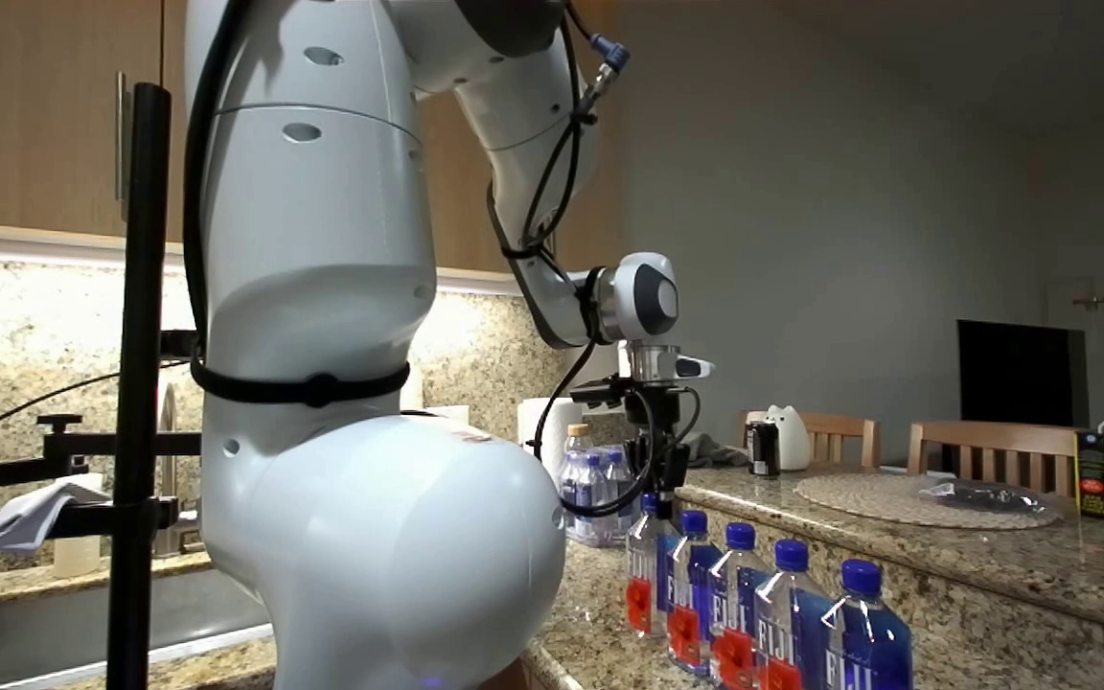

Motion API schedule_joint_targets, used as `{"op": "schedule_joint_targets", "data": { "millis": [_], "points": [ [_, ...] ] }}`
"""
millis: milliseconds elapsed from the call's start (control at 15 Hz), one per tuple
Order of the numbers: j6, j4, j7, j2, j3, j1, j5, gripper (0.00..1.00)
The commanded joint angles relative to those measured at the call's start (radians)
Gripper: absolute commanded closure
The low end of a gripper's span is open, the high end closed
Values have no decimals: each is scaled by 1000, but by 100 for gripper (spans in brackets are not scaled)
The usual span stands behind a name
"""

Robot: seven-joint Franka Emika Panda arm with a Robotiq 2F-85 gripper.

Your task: Line up the empty water bottles

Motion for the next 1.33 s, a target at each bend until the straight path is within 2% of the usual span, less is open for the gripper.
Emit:
{"op": "schedule_joint_targets", "data": {
  "millis": [0,733,1267],
  "points": [
    [13,-20,-33,-2,0,-17,17,90],
    [57,-17,-38,19,-9,-17,29,90],
    [43,-13,-50,24,-10,-14,36,90]
  ]
}}
